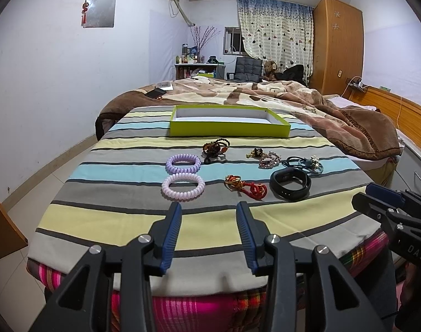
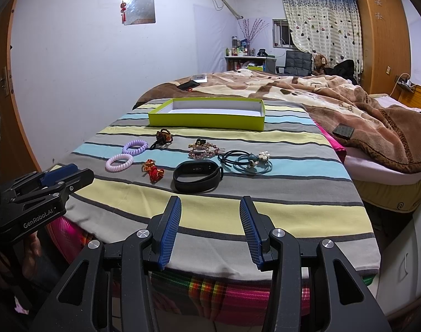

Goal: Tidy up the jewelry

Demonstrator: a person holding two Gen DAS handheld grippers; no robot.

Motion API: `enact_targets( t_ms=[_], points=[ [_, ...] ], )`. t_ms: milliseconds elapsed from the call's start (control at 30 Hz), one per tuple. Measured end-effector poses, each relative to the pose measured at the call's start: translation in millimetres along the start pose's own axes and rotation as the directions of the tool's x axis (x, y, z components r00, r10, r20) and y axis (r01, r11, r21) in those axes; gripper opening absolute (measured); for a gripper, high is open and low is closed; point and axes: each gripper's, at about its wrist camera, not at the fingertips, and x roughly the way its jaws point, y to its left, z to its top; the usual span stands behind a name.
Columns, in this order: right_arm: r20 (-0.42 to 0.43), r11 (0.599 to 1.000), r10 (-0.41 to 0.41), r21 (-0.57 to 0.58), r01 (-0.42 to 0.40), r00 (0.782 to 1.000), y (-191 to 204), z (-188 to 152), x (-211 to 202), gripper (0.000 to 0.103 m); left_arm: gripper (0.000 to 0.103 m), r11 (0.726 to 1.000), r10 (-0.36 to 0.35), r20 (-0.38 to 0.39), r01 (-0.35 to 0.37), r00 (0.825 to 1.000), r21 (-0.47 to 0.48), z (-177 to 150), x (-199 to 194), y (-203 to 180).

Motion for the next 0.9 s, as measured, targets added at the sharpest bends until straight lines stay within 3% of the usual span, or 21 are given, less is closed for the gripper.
enact_targets(
  t_ms=[900],
  points=[
    [0.005, 1.000, -0.005, -0.001, 0.005, 1.000, 0.5, 0.5, -2.8, 0.045, 0.043, 1.000, 0.000, 0.005, 0.000, 1.000, -0.004, -0.3, -4.1, -0.9]
  ],
)
